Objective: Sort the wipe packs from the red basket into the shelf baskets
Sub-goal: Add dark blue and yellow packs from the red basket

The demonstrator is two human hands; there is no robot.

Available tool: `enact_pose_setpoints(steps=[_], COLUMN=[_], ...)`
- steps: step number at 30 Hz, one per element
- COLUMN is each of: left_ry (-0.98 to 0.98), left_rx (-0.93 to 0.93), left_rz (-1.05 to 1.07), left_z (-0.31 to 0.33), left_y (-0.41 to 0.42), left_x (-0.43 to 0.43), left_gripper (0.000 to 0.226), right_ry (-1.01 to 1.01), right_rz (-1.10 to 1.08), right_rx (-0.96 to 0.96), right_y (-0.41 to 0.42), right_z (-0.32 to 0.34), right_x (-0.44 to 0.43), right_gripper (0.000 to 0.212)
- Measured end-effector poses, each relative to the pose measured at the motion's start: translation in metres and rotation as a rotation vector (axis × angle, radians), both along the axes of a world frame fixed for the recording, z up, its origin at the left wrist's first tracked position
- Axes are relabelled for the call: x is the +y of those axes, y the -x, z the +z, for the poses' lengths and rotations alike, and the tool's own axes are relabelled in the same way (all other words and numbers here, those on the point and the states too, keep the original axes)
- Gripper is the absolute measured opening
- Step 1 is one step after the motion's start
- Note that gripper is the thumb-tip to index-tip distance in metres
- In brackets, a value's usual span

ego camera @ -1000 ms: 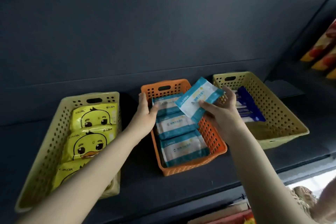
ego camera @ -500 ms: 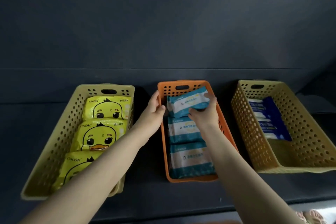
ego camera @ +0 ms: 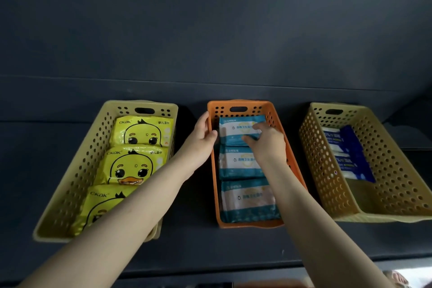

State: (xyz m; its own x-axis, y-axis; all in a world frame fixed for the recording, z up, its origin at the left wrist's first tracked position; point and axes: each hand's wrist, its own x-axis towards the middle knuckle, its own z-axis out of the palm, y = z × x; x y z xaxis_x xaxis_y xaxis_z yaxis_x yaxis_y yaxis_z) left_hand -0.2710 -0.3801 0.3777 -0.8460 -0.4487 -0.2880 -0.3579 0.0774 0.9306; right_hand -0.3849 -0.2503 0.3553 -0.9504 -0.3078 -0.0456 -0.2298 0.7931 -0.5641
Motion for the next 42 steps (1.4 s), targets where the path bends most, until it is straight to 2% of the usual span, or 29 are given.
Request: enact_pose_setpoints(steps=[6,9,11,15,20,25,29,33,35,39,42], left_ry=[0.156,0.391,0.498,0.57,0.48,0.402,0.382,0.365,0.329,0.285,0.242], left_rx=[-0.051,-0.068,-0.026,0.088,0.226,0.135,0.056,-0.037,-0.115,-0.263,-0.36], left_rz=[-0.05,-0.09,-0.106,-0.201,-0.373,-0.561,-0.698,-0.824,-0.863,-0.918,-0.887], left_z=[0.004,0.017,0.029,0.05,0.029,-0.025,-0.074,-0.118,-0.14,-0.184,-0.231], left_y=[-0.005,-0.016,-0.031,-0.096,-0.217,-0.3,-0.335,-0.346,-0.342,-0.324,-0.298], left_x=[0.0,-0.004,-0.003,0.015,0.061,0.109,0.149,0.189,0.21,0.255,0.291], left_gripper=[0.057,0.048,0.041,0.03,0.021,0.02,0.019,0.017,0.017,0.018,0.021], right_ry=[0.063,0.06,0.071,0.074,0.094,-0.027,-0.088,-0.117,-0.132,-0.141,-0.126], right_rz=[0.119,0.201,0.208,0.157,0.051,-0.04,-0.122,-0.173,-0.189,-0.17,-0.15], right_rx=[-0.035,0.021,0.038,0.117,-0.024,-0.133,-0.178,-0.277,-0.304,-0.378,-0.455], right_y=[-0.006,-0.027,-0.054,-0.14,-0.27,-0.376,-0.422,-0.438,-0.436,-0.409,-0.372], right_z=[0.023,0.053,0.07,0.089,0.057,0.008,-0.024,-0.055,-0.073,-0.114,-0.167], right_x=[0.012,0.041,0.065,0.114,0.178,0.236,0.282,0.328,0.351,0.39,0.419], right_gripper=[0.046,0.036,0.028,0.023,0.021,0.02,0.017,0.011,0.015,0.016,0.018])
